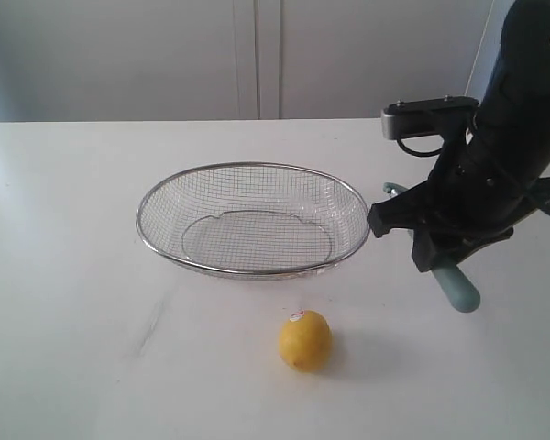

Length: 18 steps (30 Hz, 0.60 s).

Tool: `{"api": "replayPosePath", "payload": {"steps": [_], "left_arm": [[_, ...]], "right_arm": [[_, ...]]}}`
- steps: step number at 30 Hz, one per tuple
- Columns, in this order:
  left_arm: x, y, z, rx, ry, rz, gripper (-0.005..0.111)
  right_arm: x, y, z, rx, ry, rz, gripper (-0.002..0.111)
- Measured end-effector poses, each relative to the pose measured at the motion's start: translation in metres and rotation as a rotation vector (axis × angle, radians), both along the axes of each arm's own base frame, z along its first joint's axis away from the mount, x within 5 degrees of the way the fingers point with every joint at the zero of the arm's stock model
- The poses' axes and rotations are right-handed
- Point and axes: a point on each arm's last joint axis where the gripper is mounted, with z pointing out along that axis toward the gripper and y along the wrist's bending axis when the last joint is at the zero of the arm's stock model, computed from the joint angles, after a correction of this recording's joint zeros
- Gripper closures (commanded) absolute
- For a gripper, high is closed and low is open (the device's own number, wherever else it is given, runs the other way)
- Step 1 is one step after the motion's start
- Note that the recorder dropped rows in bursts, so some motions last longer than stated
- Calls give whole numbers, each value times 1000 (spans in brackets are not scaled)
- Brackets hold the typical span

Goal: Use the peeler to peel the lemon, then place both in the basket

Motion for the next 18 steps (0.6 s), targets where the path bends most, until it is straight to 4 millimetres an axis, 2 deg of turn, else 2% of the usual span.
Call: {"api": "replayPosePath", "payload": {"steps": [18], "left_arm": [[0, 0, 0, 0, 0, 0, 107]], "right_arm": [[0, -2, 0, -9, 3, 22, 108]]}}
